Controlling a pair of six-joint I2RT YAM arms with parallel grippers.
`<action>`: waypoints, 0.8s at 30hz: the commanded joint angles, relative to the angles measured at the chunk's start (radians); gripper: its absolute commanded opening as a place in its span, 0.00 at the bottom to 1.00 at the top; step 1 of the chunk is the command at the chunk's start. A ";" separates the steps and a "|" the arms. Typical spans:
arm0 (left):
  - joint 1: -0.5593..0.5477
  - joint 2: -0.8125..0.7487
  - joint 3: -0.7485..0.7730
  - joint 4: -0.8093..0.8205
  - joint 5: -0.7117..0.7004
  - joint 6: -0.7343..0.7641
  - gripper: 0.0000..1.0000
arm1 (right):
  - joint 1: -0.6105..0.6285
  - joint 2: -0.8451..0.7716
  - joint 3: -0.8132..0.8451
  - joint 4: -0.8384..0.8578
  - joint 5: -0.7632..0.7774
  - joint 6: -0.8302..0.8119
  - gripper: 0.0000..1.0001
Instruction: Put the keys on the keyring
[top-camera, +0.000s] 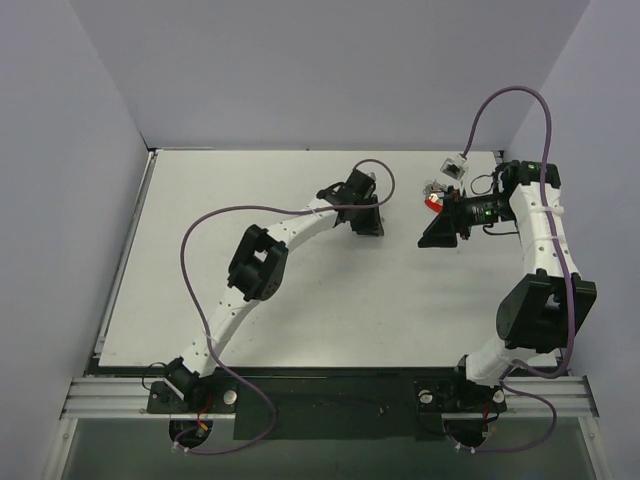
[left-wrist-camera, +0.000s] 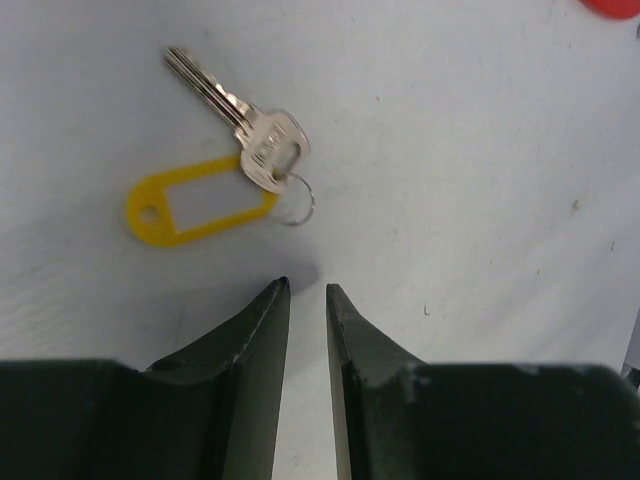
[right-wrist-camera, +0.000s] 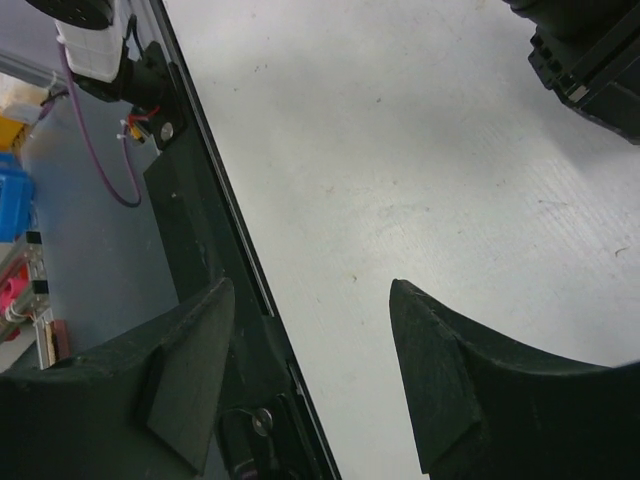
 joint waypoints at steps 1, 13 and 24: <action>-0.020 -0.062 -0.088 -0.043 -0.061 0.035 0.33 | 0.025 -0.043 -0.021 -0.259 0.079 -0.076 0.58; 0.012 -0.697 -0.790 0.402 -0.261 0.093 0.39 | 0.183 -0.133 -0.075 0.332 0.590 0.466 0.58; 0.239 -1.479 -1.487 0.585 -0.263 0.205 0.88 | 0.303 0.201 -0.020 0.789 0.860 1.257 0.55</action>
